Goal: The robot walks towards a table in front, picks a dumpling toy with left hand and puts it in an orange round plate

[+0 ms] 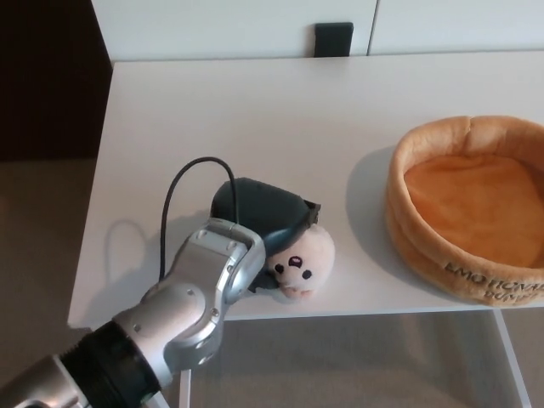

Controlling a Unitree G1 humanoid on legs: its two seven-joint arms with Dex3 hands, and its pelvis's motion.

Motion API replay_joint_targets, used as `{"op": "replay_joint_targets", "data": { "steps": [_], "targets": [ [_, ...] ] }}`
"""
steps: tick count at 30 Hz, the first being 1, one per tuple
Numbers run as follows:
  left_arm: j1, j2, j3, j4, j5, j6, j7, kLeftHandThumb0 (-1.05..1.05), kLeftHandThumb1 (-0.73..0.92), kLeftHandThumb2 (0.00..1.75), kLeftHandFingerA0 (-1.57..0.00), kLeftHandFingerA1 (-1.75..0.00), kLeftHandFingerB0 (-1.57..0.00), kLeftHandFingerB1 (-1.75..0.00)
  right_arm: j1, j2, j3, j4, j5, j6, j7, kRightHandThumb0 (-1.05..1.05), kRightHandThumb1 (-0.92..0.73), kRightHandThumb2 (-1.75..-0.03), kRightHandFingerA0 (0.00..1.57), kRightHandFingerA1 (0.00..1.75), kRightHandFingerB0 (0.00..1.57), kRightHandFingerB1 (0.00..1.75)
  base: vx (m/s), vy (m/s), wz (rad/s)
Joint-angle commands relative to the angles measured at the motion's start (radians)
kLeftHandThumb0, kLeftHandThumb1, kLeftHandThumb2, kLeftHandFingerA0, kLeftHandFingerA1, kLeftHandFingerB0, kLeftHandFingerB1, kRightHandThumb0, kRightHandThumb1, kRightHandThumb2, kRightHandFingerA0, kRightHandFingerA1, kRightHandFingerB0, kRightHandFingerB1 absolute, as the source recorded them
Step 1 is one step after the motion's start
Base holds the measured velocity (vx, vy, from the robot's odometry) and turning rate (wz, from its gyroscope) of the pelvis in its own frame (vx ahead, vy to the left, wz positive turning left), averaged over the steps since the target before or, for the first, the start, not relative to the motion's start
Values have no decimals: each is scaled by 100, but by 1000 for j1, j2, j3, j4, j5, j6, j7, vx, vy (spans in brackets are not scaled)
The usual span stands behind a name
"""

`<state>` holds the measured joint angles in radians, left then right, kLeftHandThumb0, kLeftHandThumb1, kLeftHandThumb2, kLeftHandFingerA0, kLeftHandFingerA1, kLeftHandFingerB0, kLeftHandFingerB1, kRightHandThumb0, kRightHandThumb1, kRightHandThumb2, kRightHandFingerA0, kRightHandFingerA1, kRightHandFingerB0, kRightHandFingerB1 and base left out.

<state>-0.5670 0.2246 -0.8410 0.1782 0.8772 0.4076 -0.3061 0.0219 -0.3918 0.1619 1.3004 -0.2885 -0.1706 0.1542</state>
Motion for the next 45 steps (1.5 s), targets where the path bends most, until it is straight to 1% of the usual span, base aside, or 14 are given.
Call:
{"op": "replay_joint_targets", "data": {
  "steps": [1, 5, 7, 8, 11, 12, 13, 16, 19, 21, 22, 37, 39, 45],
  "targets": [
    [83, -6, 128, 64, -79, -185, 272, -22, 72, 57, -68, -169, -62, -111, -5, -5, -7, 7, 5, 5, 12, -33, -56, -57, 67, 54, 31, 31, 0, 0, 0],
    [77, -6, 217, 8, -107, -184, 258, -30, 70, 64, -77, -153, -67, -53, -8, -4, -6, 7, 5, 9, 12, -33, -56, -57, 63, 50, 30, 31, 0, 0, 0],
    [52, -17, 295, -11, -147, -223, 286, -22, 73, 57, -68, -175, -69, -85, -8, -5, -12, 4, 12, 6, 22, -36, -57, -63, 54, 45, 28, 33, 0, 0, 0],
    [41, -18, 314, -9, -146, -240, 298, -43, 59, 87, -96, -135, -65, -115, -11, -4, -12, 4, 11, 8, 22, -33, -57, -57, 56, 42, 30, 31, 0, 0, 0],
    [-27, -24, 392, -25, -164, -260, 293, -38, 56, 89, -99, -133, -69, -105, -10, -2, -6, 3, 2, 3, 19, -41, -45, -73, 60, 59, 24, 41, 0, 0, 0],
    [-66, -28, 415, -45, -172, -248, 266, -29, 75, 60, -73, -175, -66, -101, -9, -1, 0, 7, -4, 4, 13, -36, -59, -62, 66, 50, 29, 33, 0, 0, 0],
    [-111, -37, 433, -59, -172, -234, 244, -43, 53, 85, -107, -140, -71, -120, -10, 0, 1, 10, -6, 6, 11, -35, -58, -57, 60, 44, 29, 31, 0, 0, 0],
    [-196, -63, 453, -69, -165, -219, 223, -38, 53, 84, -106, -139, -75, -122, -10, -1, -3, 12, 0, 8, 17, -36, -58, -57, 59, 44, 29, 31, 0, 0, 0],
    [-286, -111, 455, -33, -175, -222, 228, -22, 72, 57, -68, -175, -46, -162, -12, -7, 9, 9, -11, 11, 5, -38, -61, -62, 61, 47, 29, 32, 0, 0, 0],
    [-329, -138, 434, -30, -147, -184, 208, -25, 69, 59, -71, -175, -51, -153, -7, -4, -6, 13, 6, 7, 15, -37, -60, -57, 58, 44, 31, 31, 0, 0, 0],
    [-360, -165, 415, -13, -140, -196, 213, -37, 48, 81, -111, -141, -74, -120, -10, -2, -5, 13, 4, 12, 16, -36, -59, -58, 57, 43, 31, 31, 0, 0, 0],
    [-499, -407, 247, 258, -126, -235, 269, -31, 49, 86, -111, -137, -76, -115, -33, 18, -17, 11, 6, 32, 24, -37, -63, -62, 58, 46, 30, 34, 0, 0, 0],
    [-514, -432, 236, 304, -123, -220, 273, -22, 66, 58, -83, -171, -76, -99, -39, 21, -18, 10, 6, 38, 26, -36, -64, -62, 59, 46, 31, 33, 0, 0, 0],
    [-528, -470, 202, 362, -113, -152, 193, -24, 65, 60, -87, -136, -59, -46, -52, 25, -27, 11, 12, 56, 29, -36, -66, -62, 60, 45, 31, 32, 0, 0, 0]
  ]
}}
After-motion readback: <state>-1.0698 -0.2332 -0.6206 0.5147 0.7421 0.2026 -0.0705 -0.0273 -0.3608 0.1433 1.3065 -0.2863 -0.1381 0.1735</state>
